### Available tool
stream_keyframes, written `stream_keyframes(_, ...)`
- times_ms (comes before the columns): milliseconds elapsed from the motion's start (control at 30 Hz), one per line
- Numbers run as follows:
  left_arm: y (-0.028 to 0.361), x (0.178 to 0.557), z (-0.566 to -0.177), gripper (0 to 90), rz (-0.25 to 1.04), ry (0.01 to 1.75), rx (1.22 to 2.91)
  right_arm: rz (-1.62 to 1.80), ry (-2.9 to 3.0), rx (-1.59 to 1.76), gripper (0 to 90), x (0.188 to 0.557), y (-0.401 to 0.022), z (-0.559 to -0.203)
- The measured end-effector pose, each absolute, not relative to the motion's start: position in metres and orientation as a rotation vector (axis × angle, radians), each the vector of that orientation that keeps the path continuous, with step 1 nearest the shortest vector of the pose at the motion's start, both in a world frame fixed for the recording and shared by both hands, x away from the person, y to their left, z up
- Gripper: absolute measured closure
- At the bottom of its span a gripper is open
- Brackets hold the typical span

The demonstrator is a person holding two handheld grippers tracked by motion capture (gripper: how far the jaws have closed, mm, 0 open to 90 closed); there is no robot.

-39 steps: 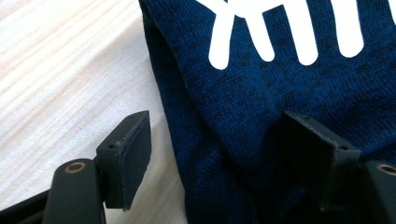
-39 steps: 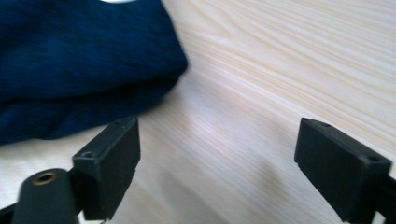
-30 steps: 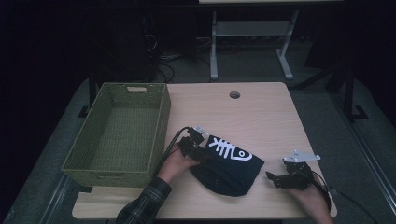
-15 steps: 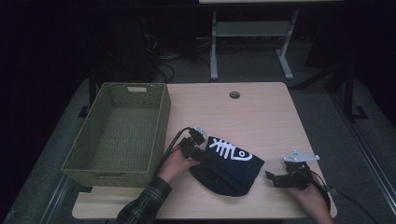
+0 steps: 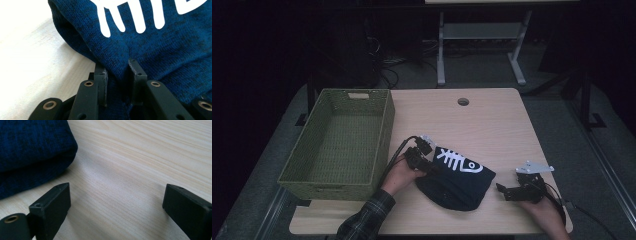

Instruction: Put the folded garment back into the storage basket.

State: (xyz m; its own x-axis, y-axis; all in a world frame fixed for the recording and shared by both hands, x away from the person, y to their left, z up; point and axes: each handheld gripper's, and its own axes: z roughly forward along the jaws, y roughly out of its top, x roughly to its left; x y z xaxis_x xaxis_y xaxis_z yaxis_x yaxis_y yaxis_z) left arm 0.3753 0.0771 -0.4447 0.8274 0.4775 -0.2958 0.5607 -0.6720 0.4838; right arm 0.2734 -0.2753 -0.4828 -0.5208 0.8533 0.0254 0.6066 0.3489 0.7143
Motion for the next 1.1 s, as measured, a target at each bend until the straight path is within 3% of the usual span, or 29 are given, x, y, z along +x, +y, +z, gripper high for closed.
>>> stream_keyframes(367,0.075,0.37,-0.429,73.4,-0.211,0.732,2.4,0.972,2.265,1.287,7.5,0.273,-0.275,-0.483)
stream_keyframes(1100,0.074,0.368,-0.36,73.9,-0.227,0.68,2.398,0.973,2.263,1.296,7.5,0.273,-0.275,-0.483)
